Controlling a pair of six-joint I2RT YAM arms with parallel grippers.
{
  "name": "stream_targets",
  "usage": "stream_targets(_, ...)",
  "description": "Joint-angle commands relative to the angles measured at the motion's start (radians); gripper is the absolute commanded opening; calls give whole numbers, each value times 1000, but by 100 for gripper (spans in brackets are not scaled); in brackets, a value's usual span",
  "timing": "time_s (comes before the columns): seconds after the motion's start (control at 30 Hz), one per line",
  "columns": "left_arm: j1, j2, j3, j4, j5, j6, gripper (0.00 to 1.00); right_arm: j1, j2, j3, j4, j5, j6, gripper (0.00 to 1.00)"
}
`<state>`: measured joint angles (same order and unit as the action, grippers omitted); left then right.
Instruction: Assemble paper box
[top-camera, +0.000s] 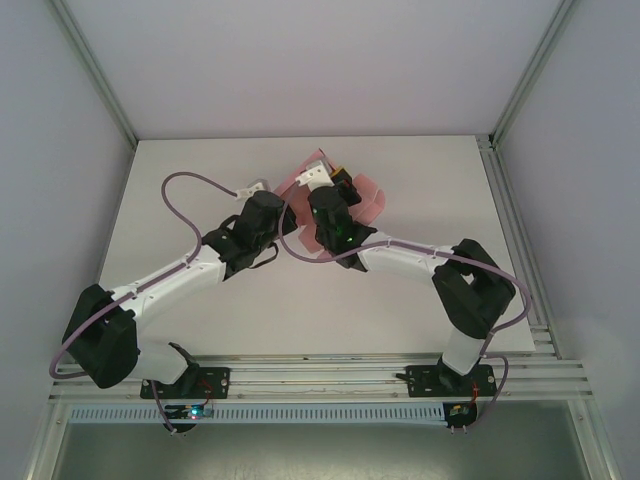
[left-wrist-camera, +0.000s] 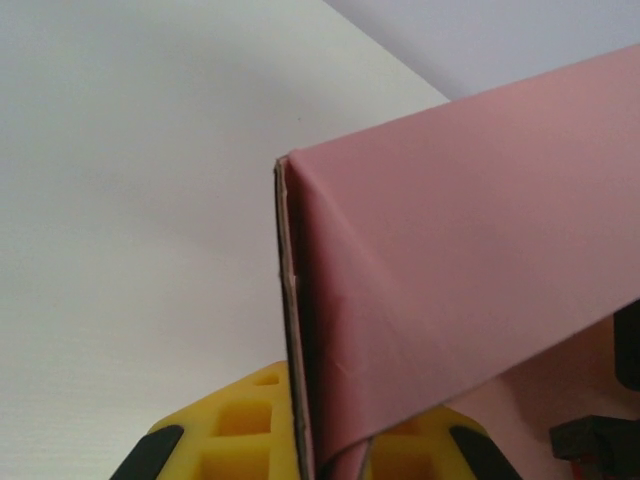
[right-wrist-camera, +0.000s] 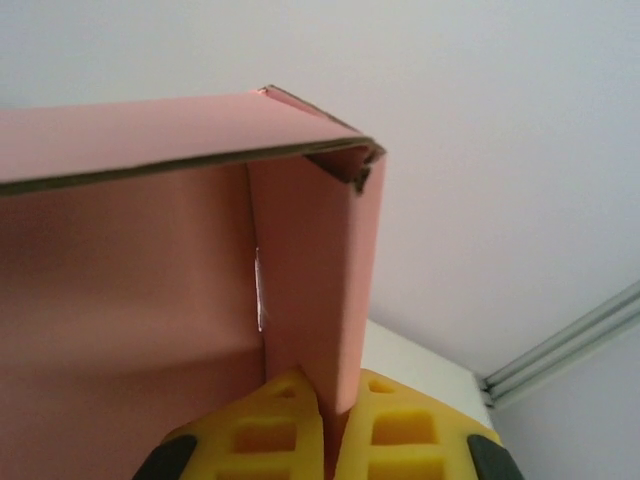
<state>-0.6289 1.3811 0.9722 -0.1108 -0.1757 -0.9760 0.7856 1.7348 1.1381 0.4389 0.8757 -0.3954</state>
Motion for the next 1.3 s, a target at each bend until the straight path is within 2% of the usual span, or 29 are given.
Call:
stream_targets(0.0, -17, -11, 22, -78, -35, -29, 0, -109, -65, -10, -203, -99, 118, 21)
stream_targets(0.03, -16, -7, 23, -71, -29, -18, 0, -108, -94, -33, -204, -209, 120, 33)
stream_targets(0.1, -14, 1, 33, -71, -27, 4, 0, -110, -160, -75, -234, -473, 142, 45)
stream_targets(0.17, -14, 4, 48, -87, -43, 34, 0, -113, -230, -104, -271, -645, 171, 60)
stream_targets(0.2, -13, 3, 54, -98, -53, 53, 0, -116, -272, -119, -290, -711, 183, 68)
stream_targets(0.33, -6, -9, 57, -97, -67, 130, 0, -134, -436, -184, -322, -793, 236, 97)
stream_targets(0.5, 4, -14, 56, -103, -74, 166, 0, -165, -640, -285, -294, -879, 266, 98)
stream_targets(0.63, 5, -14, 53, -68, -31, 216, 0, -177, -743, -337, -267, -844, 291, 98)
stream_targets(0.7, 6, -16, 42, -24, 18, 289, 0, -188, -777, -353, -269, -812, 310, 98)
stream_targets(0.73, 9, -12, 43, -1, 63, 348, 0, -193, -791, -360, -269, -794, 325, 98)
stream_targets(0.8, 24, 15, 80, 17, 265, 583, 0, -215, -822, -368, -286, -753, 366, 98)
stream_targets(0.87, 26, 68, 193, -120, 377, 827, 0, -251, -847, -369, -321, -718, 426, 98)
stream_targets(1.07, 28, 272, 485, -550, 314, 1315, 0, -415, -892, -354, -537, -743, 598, 98)
stream_targets(1.27, 26, 441, 651, -831, 179, 1640, 0, -545, -907, -384, -616, -893, 648, 98)
